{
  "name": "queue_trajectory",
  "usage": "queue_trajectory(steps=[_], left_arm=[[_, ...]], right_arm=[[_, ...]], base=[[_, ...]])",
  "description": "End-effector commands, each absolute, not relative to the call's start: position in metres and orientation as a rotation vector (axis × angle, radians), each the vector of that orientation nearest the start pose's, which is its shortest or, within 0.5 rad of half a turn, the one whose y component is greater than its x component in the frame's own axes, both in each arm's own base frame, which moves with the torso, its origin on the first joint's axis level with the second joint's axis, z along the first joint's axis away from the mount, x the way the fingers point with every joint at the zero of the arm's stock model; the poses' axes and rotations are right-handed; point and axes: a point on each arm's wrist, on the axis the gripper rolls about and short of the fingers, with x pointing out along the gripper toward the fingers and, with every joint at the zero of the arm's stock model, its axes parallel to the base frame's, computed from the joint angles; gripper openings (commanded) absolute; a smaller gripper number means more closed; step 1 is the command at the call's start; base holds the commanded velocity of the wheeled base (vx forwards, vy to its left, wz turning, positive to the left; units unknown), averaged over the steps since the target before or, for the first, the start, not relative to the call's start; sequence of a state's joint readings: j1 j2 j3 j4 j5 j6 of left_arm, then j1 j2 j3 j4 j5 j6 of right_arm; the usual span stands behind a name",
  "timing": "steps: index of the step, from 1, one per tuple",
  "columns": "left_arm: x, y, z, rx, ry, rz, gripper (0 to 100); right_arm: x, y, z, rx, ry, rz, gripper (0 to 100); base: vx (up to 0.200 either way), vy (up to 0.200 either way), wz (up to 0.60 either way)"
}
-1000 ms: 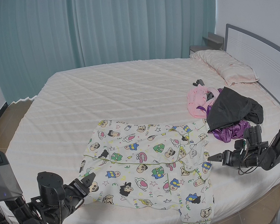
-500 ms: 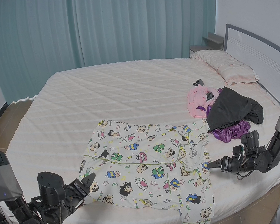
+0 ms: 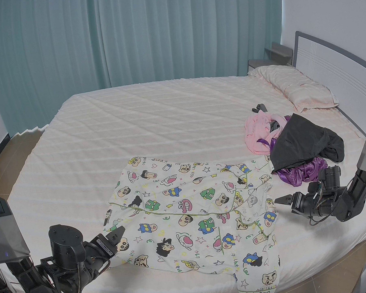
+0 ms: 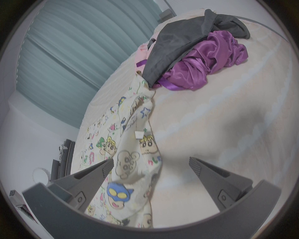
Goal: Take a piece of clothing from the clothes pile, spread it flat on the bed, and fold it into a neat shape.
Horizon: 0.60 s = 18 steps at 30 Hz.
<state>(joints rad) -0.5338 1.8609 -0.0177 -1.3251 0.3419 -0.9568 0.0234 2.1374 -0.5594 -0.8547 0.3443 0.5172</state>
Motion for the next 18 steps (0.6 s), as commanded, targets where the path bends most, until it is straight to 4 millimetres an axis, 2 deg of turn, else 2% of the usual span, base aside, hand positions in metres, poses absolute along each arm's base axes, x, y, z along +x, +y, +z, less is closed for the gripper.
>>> queue_trajectory(steps=[1, 6, 13, 18], left_arm=[[0.173, -0.093, 0.046, -0.707, 0.532, 0.060, 100], [0.173, -0.093, 0.046, -0.709, 0.532, 0.060, 100], [0.173, -0.094, 0.044, -0.706, 0.537, 0.063, 100], [0.173, -0.094, 0.044, -0.707, 0.538, 0.064, 100]], right_arm=[[0.330, 0.025, -0.005, 0.644, 0.784, 0.173, 100], [0.347, 0.026, -0.018, 0.660, 0.772, 0.152, 100], [0.357, 0.010, -0.015, 0.641, 0.704, 0.047, 100], [0.355, 0.016, -0.015, 0.586, 0.704, 0.044, 100]], base=[[0.000, 0.000, 0.00], [0.000, 0.000, 0.00], [0.000, 0.000, 0.00], [0.000, 0.000, 0.00]])
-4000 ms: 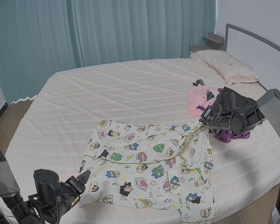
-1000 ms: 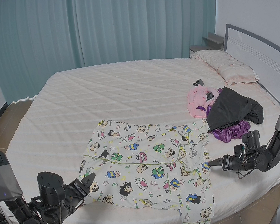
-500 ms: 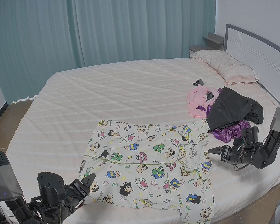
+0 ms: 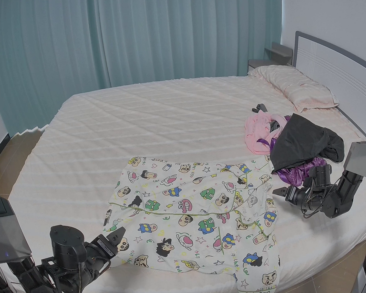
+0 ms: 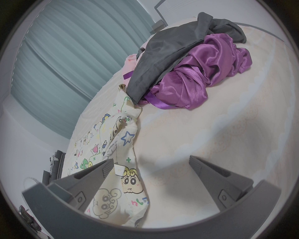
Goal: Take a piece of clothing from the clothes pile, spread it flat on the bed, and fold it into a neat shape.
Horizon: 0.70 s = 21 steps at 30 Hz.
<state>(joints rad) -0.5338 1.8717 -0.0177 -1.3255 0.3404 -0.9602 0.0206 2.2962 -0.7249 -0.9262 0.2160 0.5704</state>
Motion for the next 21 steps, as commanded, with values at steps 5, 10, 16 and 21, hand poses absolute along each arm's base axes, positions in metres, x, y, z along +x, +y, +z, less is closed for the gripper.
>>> queue_trajectory(steps=[5, 10, 16, 21], left_arm=[[0.173, -0.093, 0.044, -0.708, 0.536, 0.065, 100], [0.173, -0.093, 0.044, -0.706, 0.539, 0.066, 100], [0.173, -0.093, 0.044, -0.708, 0.535, 0.067, 100], [0.173, -0.093, 0.044, -0.707, 0.537, 0.067, 100]], right_arm=[[0.353, 0.030, -0.028, 0.517, 0.742, 0.056, 100], [0.357, 0.046, -0.027, 0.449, 0.729, 0.085, 100], [0.368, 0.064, -0.025, 0.420, 0.763, 0.111, 100], [0.374, 0.069, -0.021, 0.405, 0.743, 0.115, 0]], base=[[0.000, 0.000, 0.00], [0.000, 0.000, 0.00], [0.000, 0.000, 0.00], [0.000, 0.000, 0.00]])
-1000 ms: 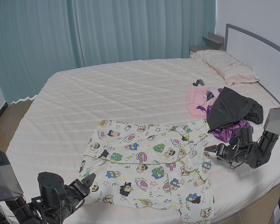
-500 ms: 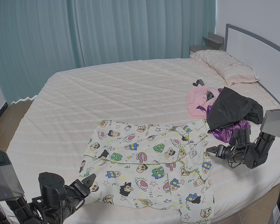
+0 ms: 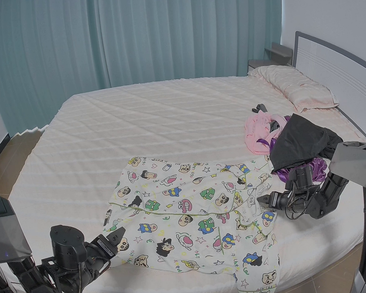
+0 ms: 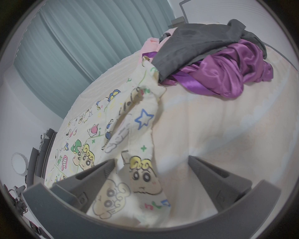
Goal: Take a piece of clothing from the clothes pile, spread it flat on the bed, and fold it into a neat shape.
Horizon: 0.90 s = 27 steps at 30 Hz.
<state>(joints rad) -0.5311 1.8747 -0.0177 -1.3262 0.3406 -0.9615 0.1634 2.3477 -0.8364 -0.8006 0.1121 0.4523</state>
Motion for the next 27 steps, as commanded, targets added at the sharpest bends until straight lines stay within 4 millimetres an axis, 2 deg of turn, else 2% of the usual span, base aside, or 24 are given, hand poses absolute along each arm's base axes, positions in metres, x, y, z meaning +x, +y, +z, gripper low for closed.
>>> queue_trajectory(steps=[1, 15, 20, 24, 25, 27], left_arm=[[0.173, -0.093, 0.044, -0.707, 0.537, 0.067, 100], [0.173, -0.093, 0.044, -0.708, 0.535, 0.067, 100], [0.173, -0.093, 0.044, -0.707, 0.536, 0.068, 100], [0.173, -0.093, 0.044, -0.706, 0.537, 0.069, 100], [0.173, -0.093, 0.044, -0.706, 0.537, 0.069, 100], [0.173, -0.093, 0.044, -0.705, 0.539, 0.068, 100]], right_arm=[[0.374, 0.070, -0.021, 0.405, 0.745, 0.116, 0], [0.362, 0.058, -0.007, 0.419, 0.753, 0.083, 0], [0.345, 0.047, 0.001, 0.429, 0.768, 0.056, 0], [0.330, 0.023, 0.005, 0.446, 0.776, -0.006, 0], [0.330, 0.023, 0.005, 0.446, 0.776, -0.006, 0], [0.324, 0.004, 0.003, 0.458, 0.783, -0.056, 0]], base=[[0.000, 0.000, 0.00], [0.000, 0.000, 0.00], [0.000, 0.000, 0.00], [0.000, 0.000, 0.00], [0.000, 0.000, 0.00], [0.000, 0.000, 0.00]])
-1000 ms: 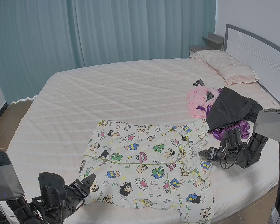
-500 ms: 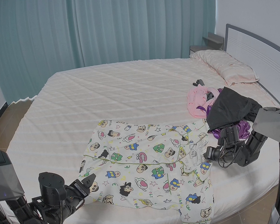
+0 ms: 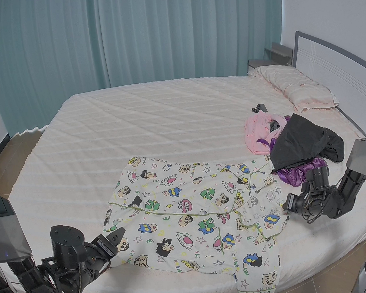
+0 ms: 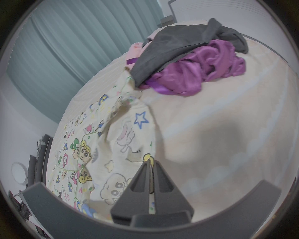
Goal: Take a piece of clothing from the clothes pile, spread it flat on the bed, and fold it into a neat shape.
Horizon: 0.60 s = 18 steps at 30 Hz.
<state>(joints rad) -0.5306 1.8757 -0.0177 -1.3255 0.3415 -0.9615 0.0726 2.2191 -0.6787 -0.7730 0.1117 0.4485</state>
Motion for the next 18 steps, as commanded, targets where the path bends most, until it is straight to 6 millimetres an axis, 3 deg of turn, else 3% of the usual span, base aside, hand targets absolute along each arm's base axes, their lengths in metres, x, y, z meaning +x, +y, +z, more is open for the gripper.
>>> queue_trajectory(steps=[1, 3, 4, 11, 18], left_arm=[[0.173, -0.093, 0.044, -0.705, 0.539, 0.068, 100], [0.173, -0.093, 0.044, -0.705, 0.539, 0.068, 100], [0.173, -0.093, 0.044, -0.705, 0.539, 0.068, 100], [0.173, -0.093, 0.044, -0.704, 0.540, 0.069, 100], [0.173, -0.093, 0.042, -0.700, 0.547, 0.074, 100]], right_arm=[[0.323, -0.001, 0.002, 0.459, 0.786, -0.068, 0], [0.323, -0.001, 0.002, 0.459, 0.786, -0.068, 0], [0.317, -0.013, -0.003, 0.452, 0.806, -0.100, 0], [0.317, -0.032, -0.005, 0.465, 0.794, -0.150, 0], [0.313, -0.034, -0.003, 0.492, 0.804, -0.110, 0]], base=[[0.000, 0.000, 0.00], [0.000, 0.000, 0.00], [0.000, 0.000, 0.00], [0.000, 0.000, 0.00], [0.000, 0.000, 0.00]])
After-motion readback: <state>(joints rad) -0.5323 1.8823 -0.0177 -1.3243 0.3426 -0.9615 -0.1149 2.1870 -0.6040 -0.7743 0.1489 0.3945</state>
